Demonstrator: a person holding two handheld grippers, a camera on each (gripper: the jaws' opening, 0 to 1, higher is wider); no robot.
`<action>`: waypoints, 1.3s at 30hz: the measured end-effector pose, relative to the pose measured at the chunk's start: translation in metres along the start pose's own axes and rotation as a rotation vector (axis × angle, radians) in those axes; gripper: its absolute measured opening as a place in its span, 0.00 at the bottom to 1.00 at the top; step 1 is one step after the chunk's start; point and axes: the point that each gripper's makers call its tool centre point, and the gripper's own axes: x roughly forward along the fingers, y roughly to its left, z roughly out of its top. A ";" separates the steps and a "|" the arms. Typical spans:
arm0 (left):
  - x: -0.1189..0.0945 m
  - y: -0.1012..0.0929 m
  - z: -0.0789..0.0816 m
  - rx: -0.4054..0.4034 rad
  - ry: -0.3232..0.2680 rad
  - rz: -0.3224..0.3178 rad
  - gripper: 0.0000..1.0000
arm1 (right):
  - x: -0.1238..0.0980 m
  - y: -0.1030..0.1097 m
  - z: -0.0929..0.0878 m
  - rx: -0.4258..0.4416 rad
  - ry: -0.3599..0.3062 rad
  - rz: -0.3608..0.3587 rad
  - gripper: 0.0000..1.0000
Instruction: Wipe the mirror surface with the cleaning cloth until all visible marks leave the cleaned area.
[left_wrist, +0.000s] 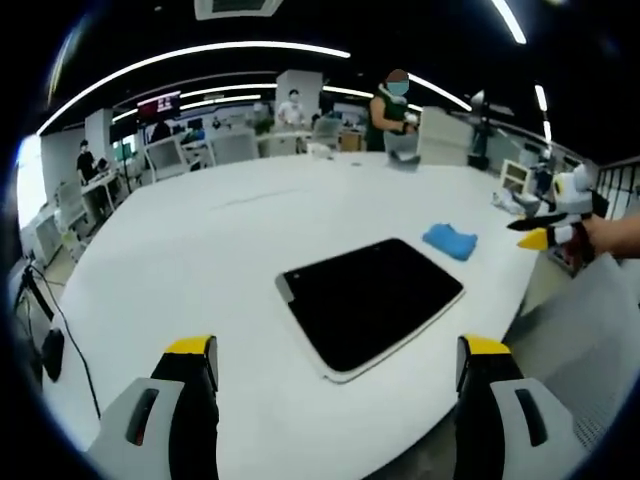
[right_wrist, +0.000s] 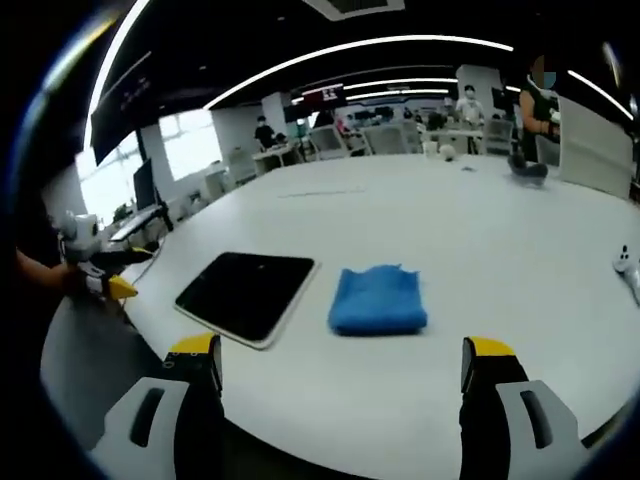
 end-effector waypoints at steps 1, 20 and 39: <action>0.001 -0.002 -0.001 -0.013 0.007 -0.006 1.00 | 0.000 -0.002 -0.002 -0.007 0.009 -0.009 0.99; 0.003 0.001 -0.008 0.029 0.019 0.044 1.00 | 0.000 -0.008 -0.009 -0.115 0.043 -0.029 0.99; 0.009 -0.001 -0.008 0.055 0.043 0.020 1.00 | -0.015 -0.023 -0.005 -0.088 0.021 -0.163 1.00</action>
